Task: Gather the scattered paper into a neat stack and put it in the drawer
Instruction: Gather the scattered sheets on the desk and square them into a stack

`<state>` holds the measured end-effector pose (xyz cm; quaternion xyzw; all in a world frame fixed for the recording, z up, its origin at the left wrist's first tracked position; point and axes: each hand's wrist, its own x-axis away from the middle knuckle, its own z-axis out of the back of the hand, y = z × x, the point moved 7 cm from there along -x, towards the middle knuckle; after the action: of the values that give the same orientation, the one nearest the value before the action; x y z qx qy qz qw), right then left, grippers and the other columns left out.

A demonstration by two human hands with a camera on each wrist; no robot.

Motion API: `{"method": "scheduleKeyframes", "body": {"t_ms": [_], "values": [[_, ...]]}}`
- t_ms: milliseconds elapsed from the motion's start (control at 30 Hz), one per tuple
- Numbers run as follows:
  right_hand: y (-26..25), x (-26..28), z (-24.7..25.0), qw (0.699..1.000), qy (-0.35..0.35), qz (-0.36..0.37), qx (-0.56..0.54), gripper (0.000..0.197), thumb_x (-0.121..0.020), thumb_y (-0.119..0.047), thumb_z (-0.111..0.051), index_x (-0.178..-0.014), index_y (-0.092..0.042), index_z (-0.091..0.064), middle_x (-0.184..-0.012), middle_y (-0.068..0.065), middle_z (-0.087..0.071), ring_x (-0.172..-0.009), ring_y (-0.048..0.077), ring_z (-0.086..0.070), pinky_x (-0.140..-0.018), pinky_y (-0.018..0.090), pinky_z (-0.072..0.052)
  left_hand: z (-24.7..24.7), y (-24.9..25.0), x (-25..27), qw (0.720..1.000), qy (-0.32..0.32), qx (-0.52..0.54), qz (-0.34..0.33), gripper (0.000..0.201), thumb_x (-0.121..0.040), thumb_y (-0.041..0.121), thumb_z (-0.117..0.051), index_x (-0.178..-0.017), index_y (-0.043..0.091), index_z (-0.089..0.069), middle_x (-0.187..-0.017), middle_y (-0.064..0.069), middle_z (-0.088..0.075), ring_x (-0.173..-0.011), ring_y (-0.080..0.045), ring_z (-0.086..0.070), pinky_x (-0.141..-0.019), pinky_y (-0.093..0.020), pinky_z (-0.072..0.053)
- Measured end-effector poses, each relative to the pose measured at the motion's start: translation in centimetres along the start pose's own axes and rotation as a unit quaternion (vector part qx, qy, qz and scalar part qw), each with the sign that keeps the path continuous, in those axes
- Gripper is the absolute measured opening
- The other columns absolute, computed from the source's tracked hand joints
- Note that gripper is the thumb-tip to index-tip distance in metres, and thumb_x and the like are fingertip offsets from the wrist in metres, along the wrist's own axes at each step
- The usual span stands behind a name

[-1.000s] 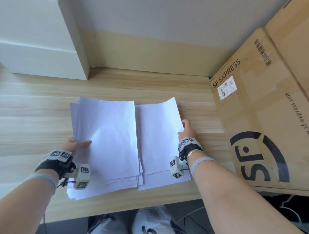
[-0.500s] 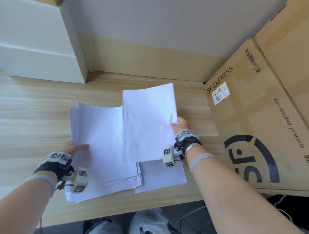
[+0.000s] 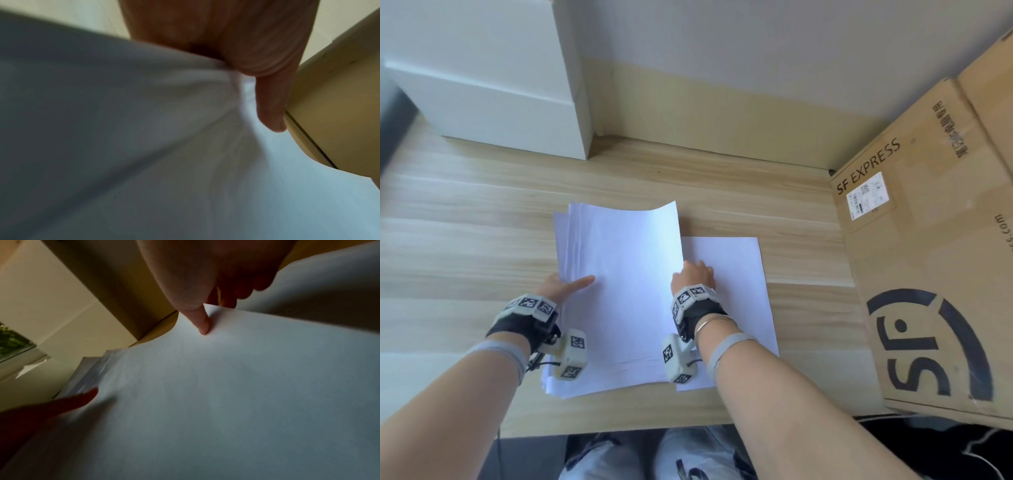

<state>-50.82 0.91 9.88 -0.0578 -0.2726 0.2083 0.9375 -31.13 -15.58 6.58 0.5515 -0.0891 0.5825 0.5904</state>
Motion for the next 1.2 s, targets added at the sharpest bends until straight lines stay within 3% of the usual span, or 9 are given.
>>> {"method": "scheduleKeyframes", "body": {"t_ms": [233,367,533,600,700,900,1000,1100,1200], "values": [[-1.1,0.4,-0.9,0.999,0.035,0.01,0.013,0.035,-0.093,-0.04,-0.042,-0.114,-0.017,-0.058,-0.124,0.007,-0.047,-0.119,0.028,-0.037,-0.094,0.041,-0.03,0.2,-0.7,-0.8,0.999,-0.012,0.046,0.007,0.044,-0.075,0.015,-0.074,-0.112,-0.006,-0.061,-0.091,-0.021,-0.068,-0.075,-0.026,-0.062,-0.083,-0.04,-0.049],[4.6,-1.1,1.8,0.993,0.059,-0.096,-0.022,0.034,-0.09,-0.031,-0.052,-0.123,-0.022,-0.047,-0.131,0.008,-0.042,-0.123,0.029,-0.036,-0.096,0.045,-0.032,0.8,-1.9,-2.1,0.999,-0.004,0.035,0.015,0.056,-0.069,0.022,-0.079,-0.115,-0.004,-0.06,-0.109,-0.027,-0.066,-0.093,-0.037,-0.065,-0.092,-0.053,-0.05],[12.7,-0.7,3.7,0.965,0.023,-0.246,-0.088,0.076,-0.077,-0.031,-0.072,-0.138,-0.02,-0.029,-0.143,0.013,-0.027,-0.134,0.035,-0.027,-0.106,0.053,-0.034,0.6,-3.8,-5.1,0.999,-0.01,0.027,0.021,0.078,-0.053,0.041,-0.085,-0.115,0.001,-0.059,-0.108,-0.023,-0.067,-0.095,-0.038,-0.066,-0.09,-0.053,-0.051],[14.1,-0.1,3.5,0.958,0.006,-0.271,-0.098,0.091,-0.071,-0.035,-0.078,-0.142,-0.021,-0.022,-0.143,0.014,-0.028,-0.133,0.037,-0.032,-0.106,0.055,-0.034,0.5,-1.8,-1.9,0.999,-0.014,0.031,0.019,0.061,-0.066,0.029,-0.08,-0.114,-0.002,-0.057,-0.106,-0.022,-0.066,-0.091,-0.035,-0.064,-0.089,-0.047,-0.05],[14.8,0.1,3.4,0.954,0.001,-0.268,-0.131,0.098,-0.07,-0.032,-0.081,-0.144,-0.021,-0.019,-0.141,0.013,-0.028,-0.125,0.036,-0.045,-0.098,0.047,-0.041,0.1,-0.9,-0.6,0.999,-0.024,0.024,0.021,0.039,-0.077,0.019,-0.073,-0.108,0.003,-0.056,-0.096,-0.02,-0.062,-0.08,-0.031,-0.061,-0.081,-0.042,-0.048],[14.5,-0.1,3.3,0.955,0.003,-0.235,-0.181,0.092,-0.073,-0.021,-0.08,-0.143,-0.012,-0.021,-0.143,0.015,-0.035,-0.126,0.033,-0.047,-0.097,0.041,-0.043,0.4,-1.0,-0.7,1.0,-0.012,0.012,0.018,0.054,-0.074,0.026,-0.075,-0.117,-0.002,-0.055,-0.097,-0.019,-0.063,-0.083,-0.032,-0.061,-0.08,-0.042,-0.049],[14.4,-0.5,3.7,0.963,0.005,-0.209,-0.169,0.069,-0.079,-0.016,-0.074,-0.134,-0.004,-0.035,-0.136,0.016,-0.049,-0.123,0.03,-0.052,-0.093,0.036,-0.045,0.2,-1.0,-0.8,1.0,-0.014,0.017,0.016,0.047,-0.077,0.023,-0.073,-0.114,0.0,-0.055,-0.098,-0.019,-0.061,-0.08,-0.03,-0.059,-0.079,-0.04,-0.047],[14.2,-1.0,5.3,0.979,0.017,-0.163,-0.122,0.035,-0.091,-0.01,-0.054,-0.124,0.001,-0.05,-0.127,0.018,-0.058,-0.116,0.031,-0.057,-0.089,0.031,-0.046,0.2,-0.9,-0.7,0.999,-0.017,0.033,0.019,0.049,-0.077,0.02,-0.073,-0.117,-0.001,-0.054,-0.107,-0.022,-0.063,-0.086,-0.032,-0.06,-0.084,-0.043,-0.049],[15.4,-1.3,7.9,0.979,0.068,-0.151,-0.119,0.026,-0.094,-0.005,-0.042,-0.114,0.003,-0.056,-0.118,0.021,-0.062,-0.108,0.034,-0.059,-0.087,0.033,-0.047,0.3,-0.9,-0.8,0.999,-0.017,0.043,0.017,0.053,-0.076,0.021,-0.073,-0.12,-0.001,-0.054,-0.11,-0.021,-0.064,-0.092,-0.035,-0.061,-0.09,-0.048,-0.048]]}}
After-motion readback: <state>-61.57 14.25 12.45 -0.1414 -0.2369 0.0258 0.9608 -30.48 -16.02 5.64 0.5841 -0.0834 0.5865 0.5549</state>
